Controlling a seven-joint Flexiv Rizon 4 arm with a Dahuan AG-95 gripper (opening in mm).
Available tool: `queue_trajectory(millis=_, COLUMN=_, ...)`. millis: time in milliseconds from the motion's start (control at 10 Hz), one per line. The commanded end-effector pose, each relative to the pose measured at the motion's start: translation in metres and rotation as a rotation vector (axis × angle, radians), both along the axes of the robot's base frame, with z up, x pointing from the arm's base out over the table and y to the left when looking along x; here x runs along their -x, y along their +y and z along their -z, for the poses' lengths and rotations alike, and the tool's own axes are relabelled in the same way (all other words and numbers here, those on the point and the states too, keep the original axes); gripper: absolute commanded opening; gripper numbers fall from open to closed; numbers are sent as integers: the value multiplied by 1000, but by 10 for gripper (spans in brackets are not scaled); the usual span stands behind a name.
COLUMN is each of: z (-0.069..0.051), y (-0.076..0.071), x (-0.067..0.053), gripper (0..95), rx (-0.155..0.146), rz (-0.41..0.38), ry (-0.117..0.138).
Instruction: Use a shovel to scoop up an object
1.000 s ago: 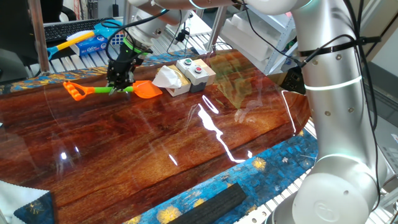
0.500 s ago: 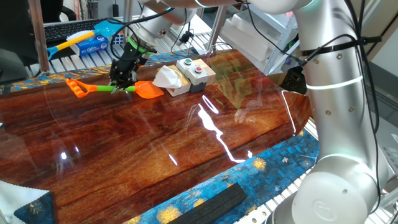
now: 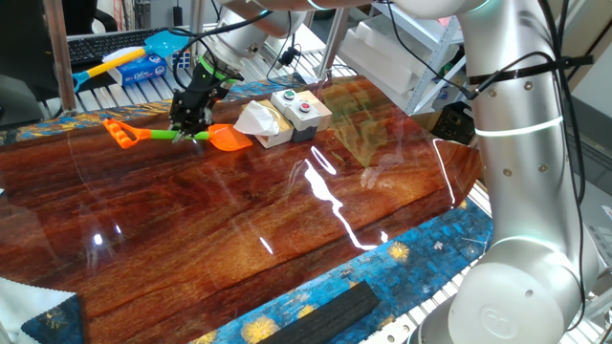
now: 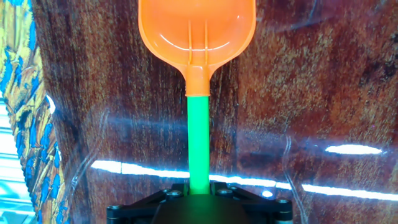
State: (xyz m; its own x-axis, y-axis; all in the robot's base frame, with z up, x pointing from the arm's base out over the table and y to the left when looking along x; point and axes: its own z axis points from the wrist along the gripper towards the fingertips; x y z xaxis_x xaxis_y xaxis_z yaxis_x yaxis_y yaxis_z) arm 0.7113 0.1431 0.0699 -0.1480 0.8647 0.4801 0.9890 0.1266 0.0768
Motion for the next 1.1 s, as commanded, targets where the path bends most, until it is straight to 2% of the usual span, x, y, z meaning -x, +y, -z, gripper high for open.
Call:
queue_trajectory(millis=100, z=0, y=-2, x=-1, gripper=0, rx=0, rz=-4, ry=1)
queue_trajectory(millis=1100, z=-1, y=-6, x=-4, gripper=0, rx=-6, rz=-7, ry=4)
